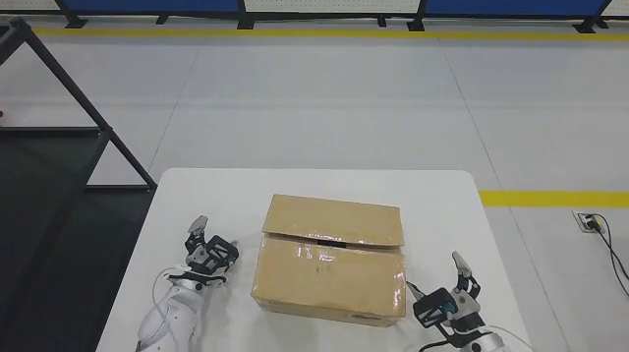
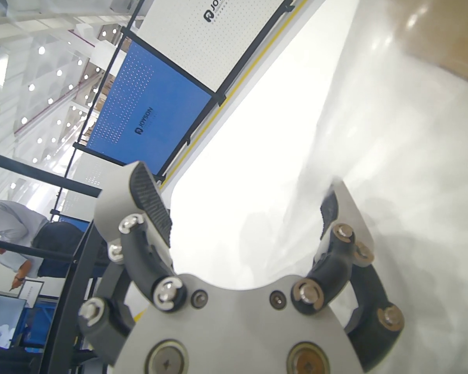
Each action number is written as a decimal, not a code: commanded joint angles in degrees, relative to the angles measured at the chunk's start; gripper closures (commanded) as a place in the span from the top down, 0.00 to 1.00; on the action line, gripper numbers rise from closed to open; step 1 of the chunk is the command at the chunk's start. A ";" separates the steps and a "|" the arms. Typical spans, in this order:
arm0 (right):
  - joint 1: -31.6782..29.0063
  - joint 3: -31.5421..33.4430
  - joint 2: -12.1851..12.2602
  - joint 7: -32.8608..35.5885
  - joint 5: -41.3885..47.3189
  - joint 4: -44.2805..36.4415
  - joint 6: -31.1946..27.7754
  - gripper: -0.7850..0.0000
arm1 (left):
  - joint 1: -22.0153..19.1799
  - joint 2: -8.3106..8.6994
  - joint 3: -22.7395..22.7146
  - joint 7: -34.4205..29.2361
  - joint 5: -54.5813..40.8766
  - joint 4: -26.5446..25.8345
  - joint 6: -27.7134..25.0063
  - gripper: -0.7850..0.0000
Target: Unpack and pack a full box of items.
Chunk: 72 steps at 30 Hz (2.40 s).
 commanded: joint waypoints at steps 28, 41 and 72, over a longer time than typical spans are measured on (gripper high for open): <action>2.35 -0.99 -0.04 1.56 -0.77 -0.05 -1.81 1.00 | 6.44 2.45 -13.36 -1.83 -6.94 -3.13 9.96 1.00; 4.06 -2.15 -0.11 2.59 -1.41 -0.03 -2.72 1.00 | 10.93 2.98 -18.08 -4.11 -10.26 -7.33 12.75 1.00; 4.00 -1.02 0.28 1.82 -1.58 -1.02 -6.48 1.00 | 15.05 3.05 -22.69 4.52 -23.97 -15.97 6.12 1.00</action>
